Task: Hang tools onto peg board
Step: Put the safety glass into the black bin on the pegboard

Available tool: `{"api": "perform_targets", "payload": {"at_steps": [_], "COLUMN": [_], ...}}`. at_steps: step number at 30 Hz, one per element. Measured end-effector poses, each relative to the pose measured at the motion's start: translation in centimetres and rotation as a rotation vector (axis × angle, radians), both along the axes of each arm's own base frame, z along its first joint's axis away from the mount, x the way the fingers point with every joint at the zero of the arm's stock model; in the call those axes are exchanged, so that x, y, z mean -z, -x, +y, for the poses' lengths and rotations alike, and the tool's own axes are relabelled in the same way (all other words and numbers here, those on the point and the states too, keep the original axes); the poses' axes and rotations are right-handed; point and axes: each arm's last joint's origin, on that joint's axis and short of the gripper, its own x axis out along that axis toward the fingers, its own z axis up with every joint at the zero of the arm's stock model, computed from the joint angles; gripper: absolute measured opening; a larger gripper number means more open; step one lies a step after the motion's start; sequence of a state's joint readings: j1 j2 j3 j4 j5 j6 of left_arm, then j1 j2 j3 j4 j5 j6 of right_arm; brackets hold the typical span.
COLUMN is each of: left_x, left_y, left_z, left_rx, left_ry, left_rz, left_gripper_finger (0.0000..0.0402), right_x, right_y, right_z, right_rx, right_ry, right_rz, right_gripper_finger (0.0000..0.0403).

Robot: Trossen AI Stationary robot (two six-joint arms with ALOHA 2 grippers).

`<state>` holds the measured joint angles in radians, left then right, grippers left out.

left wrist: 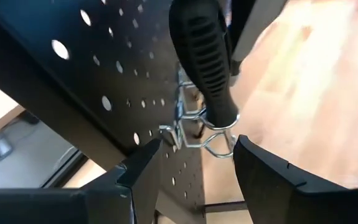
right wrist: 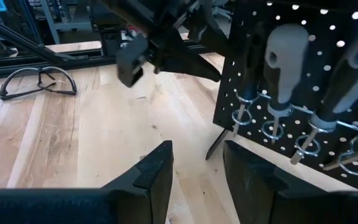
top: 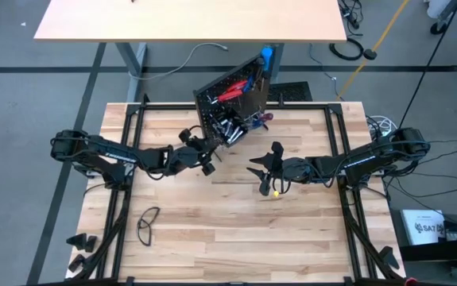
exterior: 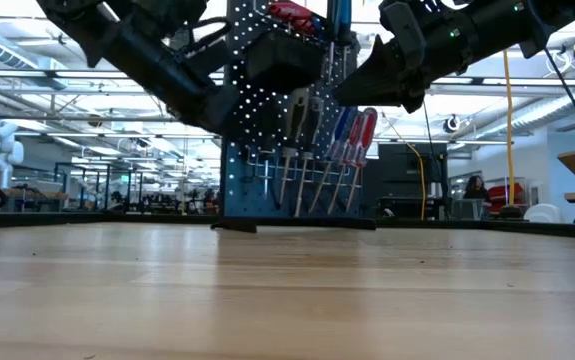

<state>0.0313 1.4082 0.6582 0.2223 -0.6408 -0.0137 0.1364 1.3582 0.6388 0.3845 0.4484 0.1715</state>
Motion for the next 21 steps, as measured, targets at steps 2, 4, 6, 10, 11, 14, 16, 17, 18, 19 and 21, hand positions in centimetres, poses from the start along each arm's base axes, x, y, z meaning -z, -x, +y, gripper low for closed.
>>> {"api": "perform_targets", "payload": {"at_steps": [2,4,6,10,11,14,16,17,18,19,21], "left_x": [0.2,0.3,0.3,0.4,0.5,0.6,0.6,0.6,0.6,0.5,0.1], "left_y": [0.2,0.3,0.5,0.7,0.7,0.9,1.0,1.0,1.0,1.0,1.1], "left_z": [0.4,0.9,1.2,1.8,2.0,2.5,2.7,2.7,2.6,2.4,2.0], "left_rx": [-0.034,-0.067,-0.101,-0.16,-0.173,-0.204,-0.211,-0.207,-0.194,-0.176,-0.144], "left_ry": [-0.009,-0.015,-0.028,-0.036,-0.035,-0.042,-0.042,-0.039,-0.032,-0.023,-0.013], "left_rz": [0.01,0.014,0.021,0.024,0.024,0.041,0.046,0.047,0.046,0.044,0.029], "left_gripper_finger": [0.0199,0.0199,0.0199,0.0199,0.0199,0.0199,0.0199,0.0199,0.0199,0.0199,0.0199], "right_x": [0.0,0.0,0.0,0.0,0.0,0.0,0.0,0.0,0.0,0.0,0.0], "right_y": [0.0,0.0,0.0,0.0,0.0,0.0,0.0,0.0,0.0,0.0,0.0], "right_z": [0.0,0.0,0.0,0.0,0.0,0.0,0.0,0.0,0.0,0.0,0.0], "right_rx": [0.0,0.0,0.0,0.0,0.0,0.0,0.0,0.0,0.0,0.0,0.0], "right_ry": [0.0,0.0,0.0,0.0,0.0,0.0,0.0,0.0,0.0,0.0,0.0], "right_rz": [0.0,0.0,0.0,0.0,0.001,0.001,0.002,0.002,0.002,0.002,0.003], "right_gripper_finger": [0.0132,0.0132,0.0132,0.0132,0.0132,0.0132,0.0132,0.0132,0.0132,0.0132,0.0132]}}
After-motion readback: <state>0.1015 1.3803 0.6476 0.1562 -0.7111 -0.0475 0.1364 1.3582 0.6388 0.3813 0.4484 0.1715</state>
